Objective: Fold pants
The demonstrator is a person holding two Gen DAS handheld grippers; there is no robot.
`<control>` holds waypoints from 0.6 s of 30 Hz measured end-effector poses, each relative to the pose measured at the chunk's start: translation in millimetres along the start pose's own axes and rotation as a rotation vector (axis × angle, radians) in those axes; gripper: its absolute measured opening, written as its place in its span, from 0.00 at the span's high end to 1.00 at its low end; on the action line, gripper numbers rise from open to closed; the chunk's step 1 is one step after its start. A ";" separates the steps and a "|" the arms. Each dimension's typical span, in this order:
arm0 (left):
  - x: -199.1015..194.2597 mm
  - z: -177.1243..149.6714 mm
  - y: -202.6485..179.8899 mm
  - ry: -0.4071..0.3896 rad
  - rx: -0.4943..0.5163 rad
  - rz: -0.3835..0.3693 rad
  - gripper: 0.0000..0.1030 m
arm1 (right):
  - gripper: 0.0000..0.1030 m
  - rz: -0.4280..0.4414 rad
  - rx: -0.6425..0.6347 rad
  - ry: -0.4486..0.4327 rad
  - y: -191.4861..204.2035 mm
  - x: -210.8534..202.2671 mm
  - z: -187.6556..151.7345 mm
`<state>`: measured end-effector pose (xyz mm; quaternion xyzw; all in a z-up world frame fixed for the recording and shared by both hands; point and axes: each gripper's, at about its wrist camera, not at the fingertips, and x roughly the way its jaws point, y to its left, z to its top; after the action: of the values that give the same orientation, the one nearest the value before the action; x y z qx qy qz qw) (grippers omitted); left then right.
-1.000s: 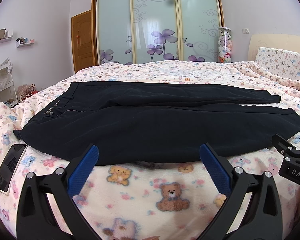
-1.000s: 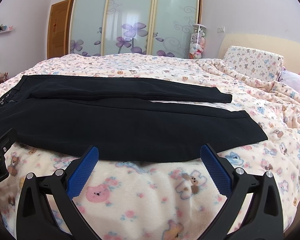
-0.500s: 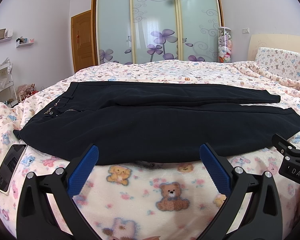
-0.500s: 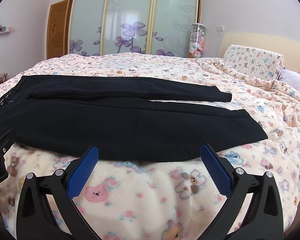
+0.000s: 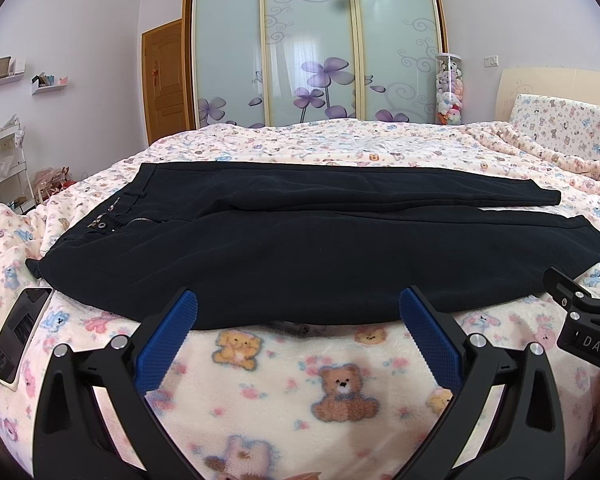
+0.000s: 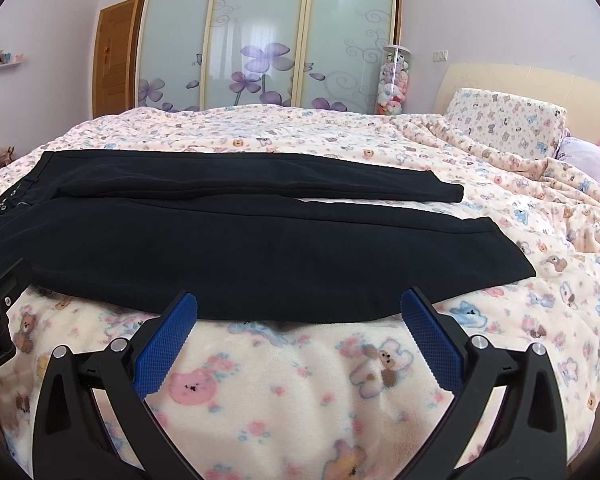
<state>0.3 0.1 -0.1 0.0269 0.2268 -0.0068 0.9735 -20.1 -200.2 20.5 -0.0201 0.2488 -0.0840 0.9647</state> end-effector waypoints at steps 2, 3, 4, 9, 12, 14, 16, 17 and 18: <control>0.0 0.0 0.0 0.000 0.000 0.000 0.02 | 0.01 0.000 0.000 0.000 -0.1 0.1 -0.1; 0.0 0.0 0.0 0.000 0.000 0.000 0.02 | 0.01 0.000 0.000 0.000 0.1 -0.1 -0.2; -0.1 0.0 0.0 0.000 0.000 0.000 0.02 | 0.01 0.000 0.000 0.000 -0.2 0.2 0.4; 0.0 0.0 0.0 0.001 -0.001 0.000 0.02 | 0.01 0.000 0.002 0.002 0.0 0.5 2.8; -0.1 0.0 0.0 0.001 -0.001 0.000 0.02 | 0.01 0.000 0.003 0.003 -1.9 1.7 0.8; 0.0 0.0 0.0 0.001 -0.001 0.000 0.02 | 0.01 0.000 0.004 0.003 -1.4 0.7 -0.9; -0.1 0.0 -0.2 0.001 0.000 0.000 0.02 | 0.01 0.001 0.004 0.004 -1.1 0.0 -1.1; 0.0 0.0 0.0 0.001 -0.001 0.000 0.02 | 0.01 0.001 0.004 0.004 -1.3 0.0 -0.6; 0.1 0.0 0.0 0.001 -0.001 0.000 0.02 | 0.01 0.001 0.004 0.004 -1.3 -0.2 -0.4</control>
<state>0.3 0.1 -0.1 0.0266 0.2275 -0.0068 0.9734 -20.7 -201.5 20.4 -0.0179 0.2505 -0.0840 0.9643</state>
